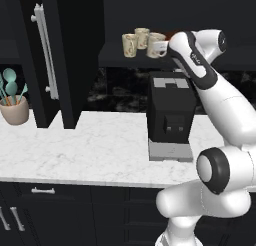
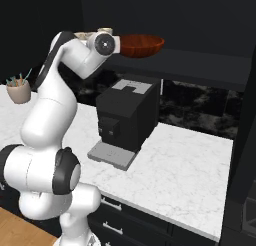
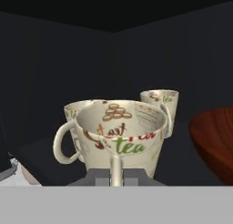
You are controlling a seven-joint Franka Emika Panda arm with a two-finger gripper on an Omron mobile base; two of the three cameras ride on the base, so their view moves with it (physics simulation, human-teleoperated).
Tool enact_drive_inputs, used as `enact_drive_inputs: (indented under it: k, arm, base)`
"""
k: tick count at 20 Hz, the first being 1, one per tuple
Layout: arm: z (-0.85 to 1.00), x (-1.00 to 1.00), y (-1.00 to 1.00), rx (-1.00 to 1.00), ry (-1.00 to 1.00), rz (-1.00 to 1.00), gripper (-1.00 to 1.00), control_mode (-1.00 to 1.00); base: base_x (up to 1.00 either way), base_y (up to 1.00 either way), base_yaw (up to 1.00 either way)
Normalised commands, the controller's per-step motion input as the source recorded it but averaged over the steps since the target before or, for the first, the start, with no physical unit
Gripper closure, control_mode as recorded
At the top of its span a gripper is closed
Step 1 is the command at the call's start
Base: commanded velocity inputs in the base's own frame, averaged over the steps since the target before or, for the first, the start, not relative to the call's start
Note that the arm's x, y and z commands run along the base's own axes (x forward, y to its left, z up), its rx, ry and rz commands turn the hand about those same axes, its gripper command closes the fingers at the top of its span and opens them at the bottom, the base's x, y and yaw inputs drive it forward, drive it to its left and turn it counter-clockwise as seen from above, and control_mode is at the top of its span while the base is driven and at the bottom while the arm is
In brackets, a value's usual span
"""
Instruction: Gather all objects into one cabinet and sort the glasses and bowls to opposite sides.
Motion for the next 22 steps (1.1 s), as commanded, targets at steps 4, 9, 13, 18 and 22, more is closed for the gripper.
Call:
enact_drive_inputs:
  k: [4,9,13,18,22]
  arm:
    - [0.00,0.26,0.24,-0.02,0.00,0.00,-1.00,-1.00]
    - [0.00,0.15,0.27,-0.04,0.00,0.00,-1.00,-1.00]
    - [0.00,0.01,0.13,-0.02,0.00,0.00,-1.00,-1.00]
    - [0.00,-0.01,0.00,-0.01,-0.04,0.00,-1.00,-1.00]
    - [0.07,-0.11,0.00,-0.01,-0.08,0.00,-1.00,-1.00]
  base:
    - [0.00,0.00,0.00]
    - [0.00,0.00,0.00]
    - [0.00,0.00,0.00]
    - [0.00,0.00,0.00]
    - [0.00,0.00,0.00]
